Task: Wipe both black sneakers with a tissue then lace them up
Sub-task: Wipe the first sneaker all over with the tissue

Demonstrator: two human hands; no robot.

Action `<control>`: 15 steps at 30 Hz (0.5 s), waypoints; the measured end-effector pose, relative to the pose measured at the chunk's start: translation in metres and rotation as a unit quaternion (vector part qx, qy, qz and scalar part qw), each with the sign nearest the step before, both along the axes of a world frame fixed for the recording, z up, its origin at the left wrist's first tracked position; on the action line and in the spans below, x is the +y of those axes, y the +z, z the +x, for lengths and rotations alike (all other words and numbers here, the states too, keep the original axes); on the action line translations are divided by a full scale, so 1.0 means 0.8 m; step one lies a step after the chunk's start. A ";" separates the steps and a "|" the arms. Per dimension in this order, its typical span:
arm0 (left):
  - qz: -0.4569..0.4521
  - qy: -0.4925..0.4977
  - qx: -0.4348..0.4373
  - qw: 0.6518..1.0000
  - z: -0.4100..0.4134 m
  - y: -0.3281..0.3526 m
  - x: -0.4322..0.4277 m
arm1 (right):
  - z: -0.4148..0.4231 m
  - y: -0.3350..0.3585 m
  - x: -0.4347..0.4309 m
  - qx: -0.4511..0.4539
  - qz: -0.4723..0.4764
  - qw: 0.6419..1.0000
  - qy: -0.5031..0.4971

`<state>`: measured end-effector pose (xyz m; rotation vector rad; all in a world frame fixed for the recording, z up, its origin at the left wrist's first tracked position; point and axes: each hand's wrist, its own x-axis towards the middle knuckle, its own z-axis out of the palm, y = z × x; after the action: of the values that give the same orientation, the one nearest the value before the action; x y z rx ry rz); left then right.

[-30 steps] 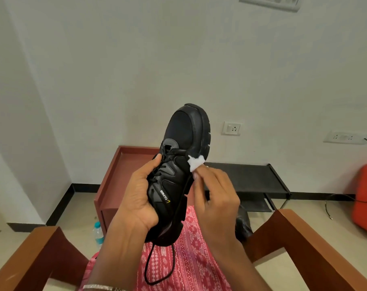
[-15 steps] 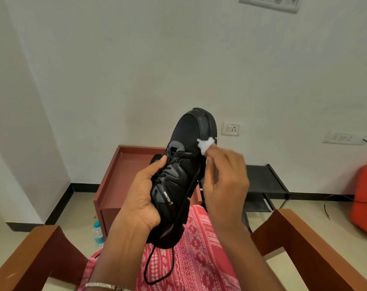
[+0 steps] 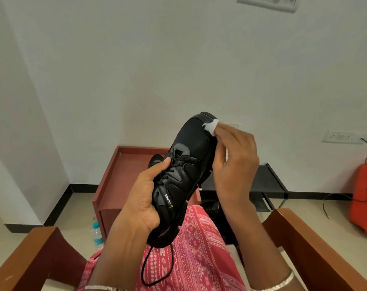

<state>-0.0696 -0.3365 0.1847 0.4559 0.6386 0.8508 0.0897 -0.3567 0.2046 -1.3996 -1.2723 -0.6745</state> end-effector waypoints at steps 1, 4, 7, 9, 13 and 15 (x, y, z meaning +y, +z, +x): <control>0.005 0.000 0.000 1.000 -0.001 0.000 0.001 | -0.003 -0.010 -0.006 0.003 0.001 1.000 0.005; 0.010 0.008 -0.002 1.000 -0.004 0.001 0.002 | -0.021 -0.053 -0.029 0.012 -0.022 0.999 0.033; 0.006 0.008 -0.006 1.000 -0.003 0.002 0.001 | -0.031 -0.081 -0.039 0.014 -0.024 0.999 0.040; 0.001 0.009 0.003 1.000 -0.003 0.002 0.000 | -0.025 -0.074 -0.032 0.021 -0.024 0.999 0.035; -0.002 0.013 0.008 1.000 -0.001 0.004 -0.002 | -0.006 -0.029 -0.005 0.039 -0.025 0.999 -0.001; -0.001 0.016 0.010 1.000 0.000 0.005 -0.004 | 0.000 -0.008 0.004 0.038 -0.029 0.999 -0.011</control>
<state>-0.0699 -0.3395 0.1887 0.4546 0.6666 0.8774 0.0894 -0.3531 0.1980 -1.4736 -1.2261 -0.5969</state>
